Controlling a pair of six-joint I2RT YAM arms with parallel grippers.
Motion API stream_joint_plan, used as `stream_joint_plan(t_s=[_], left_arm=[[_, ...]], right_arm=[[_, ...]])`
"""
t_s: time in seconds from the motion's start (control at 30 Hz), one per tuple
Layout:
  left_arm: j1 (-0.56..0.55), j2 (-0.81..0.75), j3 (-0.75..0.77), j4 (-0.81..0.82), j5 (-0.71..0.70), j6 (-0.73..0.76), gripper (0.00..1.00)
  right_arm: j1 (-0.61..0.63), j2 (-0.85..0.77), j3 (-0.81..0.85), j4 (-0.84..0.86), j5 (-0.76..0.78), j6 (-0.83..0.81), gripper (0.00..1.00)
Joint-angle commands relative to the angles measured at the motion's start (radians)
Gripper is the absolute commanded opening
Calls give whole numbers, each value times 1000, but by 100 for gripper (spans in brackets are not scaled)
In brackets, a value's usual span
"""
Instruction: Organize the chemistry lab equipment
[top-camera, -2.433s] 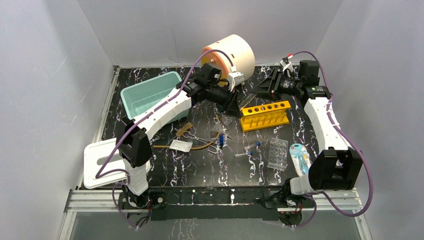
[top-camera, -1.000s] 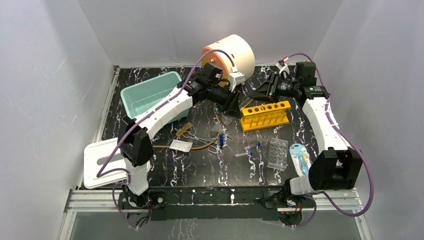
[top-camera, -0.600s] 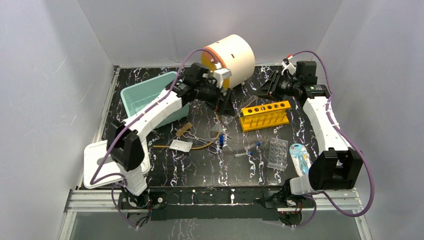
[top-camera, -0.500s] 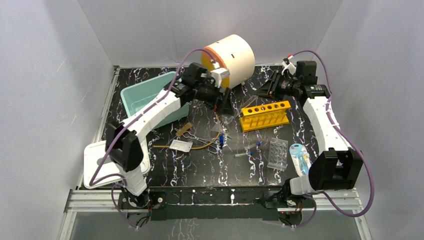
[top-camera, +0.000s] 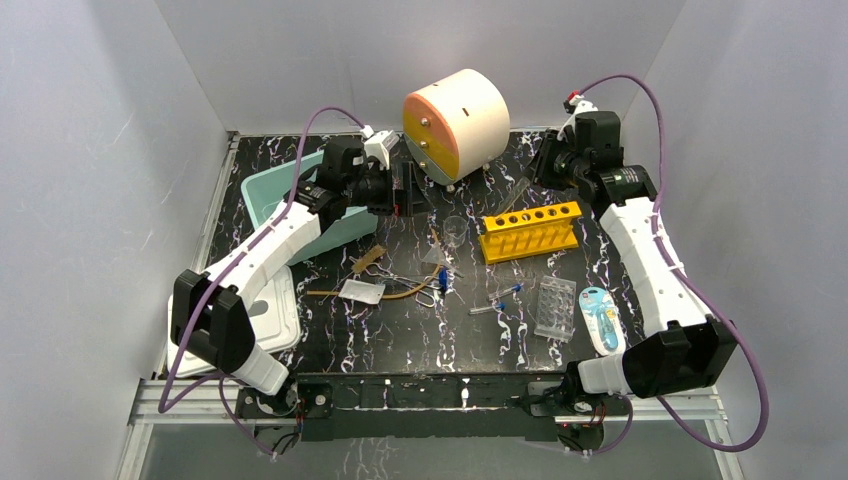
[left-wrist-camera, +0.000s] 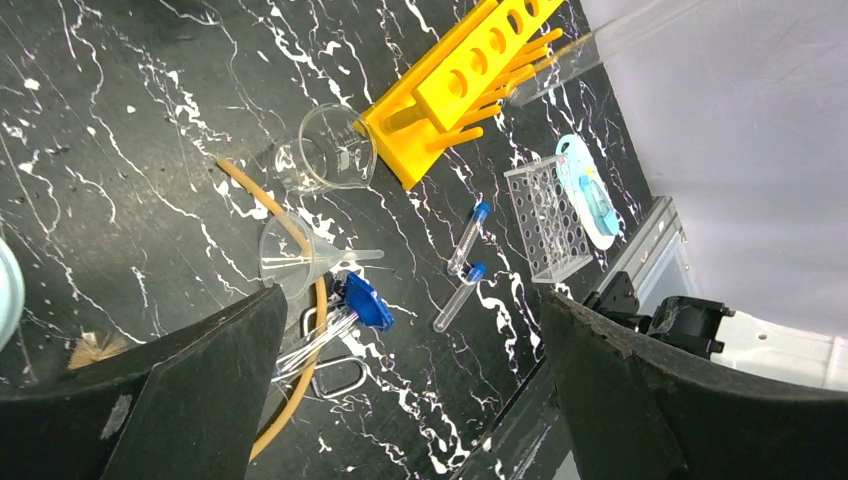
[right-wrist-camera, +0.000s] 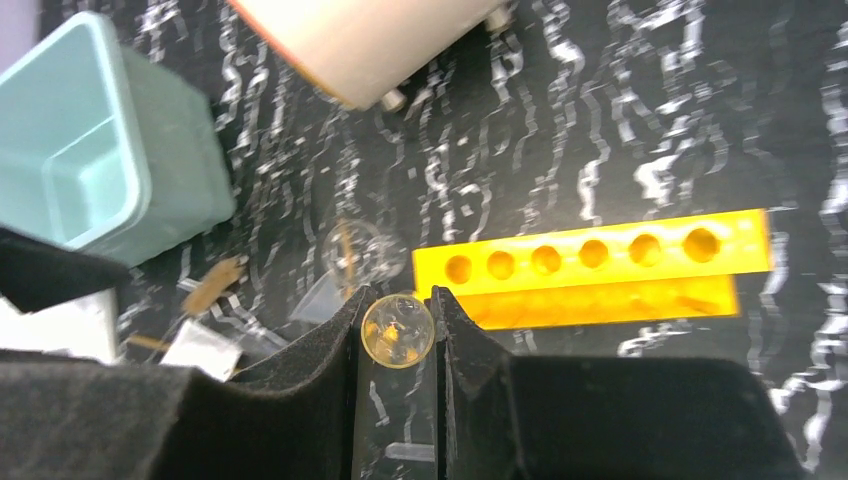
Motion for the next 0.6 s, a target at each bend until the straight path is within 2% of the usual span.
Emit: stream_joint_plan(t_s=[0.0,0.33,0.57], left_arm=[[4,-40,-42,66,1,-69,98],[4,-30,-33,44,30,-52,98],[4,-34,-90,97,79,-102,98]], right_arm=[[15,-5,77,14,254,-124,26],[16,27,43,62,575,-260,26],[15,57,20,90,680,-236,26]])
